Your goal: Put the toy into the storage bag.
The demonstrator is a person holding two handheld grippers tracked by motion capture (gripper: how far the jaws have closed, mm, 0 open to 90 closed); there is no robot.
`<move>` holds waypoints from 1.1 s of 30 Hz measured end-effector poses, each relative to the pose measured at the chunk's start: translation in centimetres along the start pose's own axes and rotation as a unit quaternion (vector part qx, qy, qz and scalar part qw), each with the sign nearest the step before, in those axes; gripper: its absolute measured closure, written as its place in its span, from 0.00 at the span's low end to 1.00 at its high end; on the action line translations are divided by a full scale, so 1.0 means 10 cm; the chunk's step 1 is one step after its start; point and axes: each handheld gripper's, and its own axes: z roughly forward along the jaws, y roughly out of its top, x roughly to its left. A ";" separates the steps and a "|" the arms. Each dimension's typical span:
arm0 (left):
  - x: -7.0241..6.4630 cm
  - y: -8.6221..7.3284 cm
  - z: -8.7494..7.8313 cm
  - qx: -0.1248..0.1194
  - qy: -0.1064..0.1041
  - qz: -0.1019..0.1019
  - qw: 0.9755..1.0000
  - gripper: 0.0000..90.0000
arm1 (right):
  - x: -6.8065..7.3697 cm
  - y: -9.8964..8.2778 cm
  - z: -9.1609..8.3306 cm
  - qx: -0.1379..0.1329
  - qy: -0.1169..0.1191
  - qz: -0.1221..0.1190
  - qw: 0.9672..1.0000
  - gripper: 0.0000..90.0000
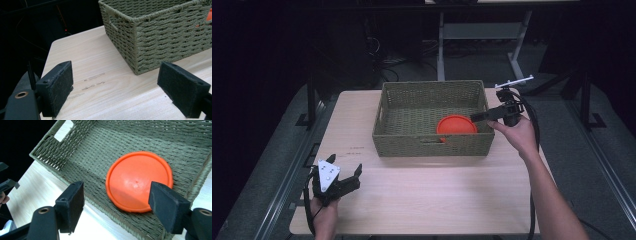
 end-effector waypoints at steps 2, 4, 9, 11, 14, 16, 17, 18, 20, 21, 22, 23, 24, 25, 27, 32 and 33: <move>0.00 0.00 0.00 0.000 0.000 -0.001 1.000 0.14 | 0.01 -0.01 -0.03 -0.001 0.003 -0.003 1.000 0.30; 0.00 0.00 0.00 0.001 0.000 -0.001 1.000 0.14 | 0.02 -0.03 -0.05 -0.004 0.011 -0.006 1.000 0.30; 0.00 0.00 0.00 0.001 -0.001 0.000 1.000 0.14 | 0.02 -0.09 -0.10 -0.008 0.019 -0.011 1.000 0.29; 0.00 0.00 0.00 0.001 -0.001 0.000 1.000 0.14 | 0.01 -0.12 -0.12 -0.010 0.021 -0.011 1.000 0.29; -0.01 0.00 -0.01 0.001 -0.001 0.003 1.000 0.14 | 0.00 -0.17 -0.15 -0.011 0.027 -0.013 0.999 0.28; -0.01 0.00 0.00 0.001 -0.001 0.000 1.000 0.14 | 0.00 -0.19 -0.17 -0.012 0.029 -0.015 0.999 0.28; -0.01 0.00 0.00 0.001 0.000 0.000 1.000 0.14 | 0.00 -0.20 -0.18 -0.012 0.029 -0.017 0.999 0.28; -0.01 0.00 0.00 0.002 0.000 0.000 1.000 0.14 | 0.01 -0.22 -0.19 -0.012 0.029 -0.018 0.999 0.28; -0.01 0.00 -0.01 0.001 0.000 0.001 1.000 0.14 | 0.01 -0.24 -0.20 -0.013 0.030 -0.019 0.999 0.28; -0.01 0.00 -0.01 0.000 0.000 0.000 1.000 0.14 | 0.01 -0.25 -0.21 -0.012 0.030 -0.020 0.999 0.28; -0.01 0.00 -0.01 -0.001 -0.001 0.000 1.000 0.14 | 0.01 -0.26 -0.21 -0.013 0.030 -0.020 0.999 0.28; -0.01 0.00 -0.01 0.000 -0.001 0.001 1.000 0.14 | 0.01 -0.27 -0.22 -0.011 0.029 -0.020 0.999 0.27; -0.01 0.00 -0.01 0.001 -0.001 0.000 1.000 0.14 | 0.01 -0.29 -0.23 -0.011 0.028 -0.023 0.999 0.27; -0.01 0.00 -0.01 0.001 -0.001 0.000 1.000 0.14 | 0.01 -0.30 -0.24 -0.011 0.028 -0.023 0.999 0.27; -0.01 0.00 -0.01 0.002 -0.001 0.000 1.000 0.14 | 0.02 -0.31 -0.26 -0.012 0.028 -0.026 0.999 0.27; -0.01 0.00 -0.01 0.001 0.000 0.000 1.000 0.14 | 0.02 -0.37 -0.30 -0.015 0.027 -0.031 0.999 0.27; -0.01 0.00 -0.01 0.001 -0.001 0.000 1.000 0.14 | 0.02 -0.38 -0.31 -0.016 0.028 -0.030 0.999 0.27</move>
